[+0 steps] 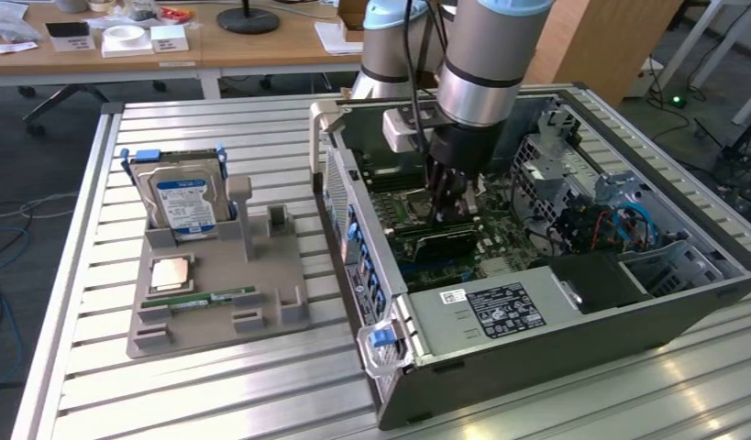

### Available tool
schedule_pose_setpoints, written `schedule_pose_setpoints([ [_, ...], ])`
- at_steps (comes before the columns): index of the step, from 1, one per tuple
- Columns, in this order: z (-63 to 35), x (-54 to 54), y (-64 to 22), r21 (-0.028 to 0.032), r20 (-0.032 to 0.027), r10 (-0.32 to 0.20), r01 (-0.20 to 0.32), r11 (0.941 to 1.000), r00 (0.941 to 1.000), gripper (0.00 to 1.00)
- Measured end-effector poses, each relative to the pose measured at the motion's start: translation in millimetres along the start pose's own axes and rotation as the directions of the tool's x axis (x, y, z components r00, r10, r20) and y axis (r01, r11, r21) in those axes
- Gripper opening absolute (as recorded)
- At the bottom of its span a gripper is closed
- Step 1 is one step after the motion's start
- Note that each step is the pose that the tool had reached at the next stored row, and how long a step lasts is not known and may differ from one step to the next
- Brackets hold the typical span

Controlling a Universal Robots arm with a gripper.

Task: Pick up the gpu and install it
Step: 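Press down on the gpu until it lock into place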

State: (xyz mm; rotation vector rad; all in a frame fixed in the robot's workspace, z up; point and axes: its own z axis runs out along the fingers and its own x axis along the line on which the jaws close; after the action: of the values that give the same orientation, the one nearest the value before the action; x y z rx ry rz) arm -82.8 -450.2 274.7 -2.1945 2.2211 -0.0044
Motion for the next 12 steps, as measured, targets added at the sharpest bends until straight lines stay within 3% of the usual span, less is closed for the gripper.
schedule_pose_setpoints([
  [12, 4.3, 1.0, 0.1, 0.0000, 0.0001, 0.000, 0.000, 1.0000, 1.0000, 0.11],
])
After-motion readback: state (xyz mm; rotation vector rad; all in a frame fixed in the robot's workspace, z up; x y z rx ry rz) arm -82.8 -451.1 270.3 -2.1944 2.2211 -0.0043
